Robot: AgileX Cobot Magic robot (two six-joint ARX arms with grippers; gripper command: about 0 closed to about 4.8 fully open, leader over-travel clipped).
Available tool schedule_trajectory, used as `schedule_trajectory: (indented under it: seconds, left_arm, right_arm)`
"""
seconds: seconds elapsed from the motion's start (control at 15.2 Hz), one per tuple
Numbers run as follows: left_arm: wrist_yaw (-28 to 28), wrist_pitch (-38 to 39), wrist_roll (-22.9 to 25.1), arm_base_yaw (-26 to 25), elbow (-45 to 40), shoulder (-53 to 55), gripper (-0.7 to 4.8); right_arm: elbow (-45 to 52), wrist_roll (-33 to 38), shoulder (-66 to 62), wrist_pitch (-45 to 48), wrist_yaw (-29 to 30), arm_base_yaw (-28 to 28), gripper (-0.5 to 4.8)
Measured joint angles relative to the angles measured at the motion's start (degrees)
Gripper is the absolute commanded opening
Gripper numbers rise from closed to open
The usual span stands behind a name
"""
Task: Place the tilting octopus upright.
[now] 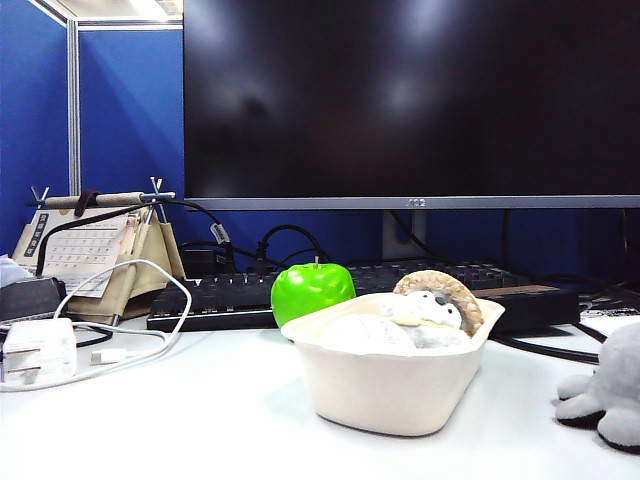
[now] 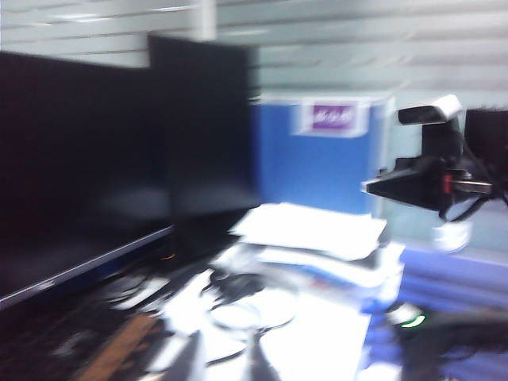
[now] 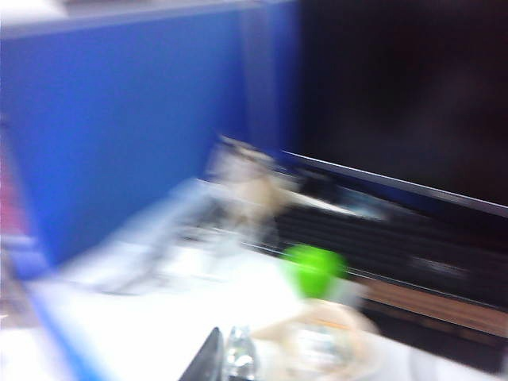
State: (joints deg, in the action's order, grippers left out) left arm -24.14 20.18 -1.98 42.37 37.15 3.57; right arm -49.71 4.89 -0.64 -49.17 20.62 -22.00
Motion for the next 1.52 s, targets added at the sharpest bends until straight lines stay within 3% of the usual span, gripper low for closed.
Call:
schedule_trajectory:
  seconds: [0.13, 0.4, 0.73, 0.92, 1.52]
  left_arm:
    - [5.8, -0.8, 4.5, 0.0, -4.5, 0.8, 0.08]
    - [15.0, -1.4, 6.1, 0.0, -13.7, 1.8, -0.06]
    - [15.3, -2.4, 6.0, 0.0, -18.1, 1.8, -0.06]
    - [12.7, -2.3, 4.5, 0.0, -18.1, 1.8, -0.06]
    - [13.3, -2.0, 4.4, -1.8, -18.1, 1.6, -0.06]
  right_arm:
    - [9.9, -2.6, 0.0, 7.6, -3.2, 0.0, 0.07]
    - [26.7, -2.9, -0.2, 22.4, -13.0, 0.1, 0.08]
    - [36.3, -2.9, -0.1, 26.2, -13.1, 0.1, 0.08]
    - [36.8, -2.9, -0.1, 26.1, -13.1, 0.0, 0.08]
    - [36.8, -2.9, -0.1, 26.1, -13.1, 0.0, 0.08]
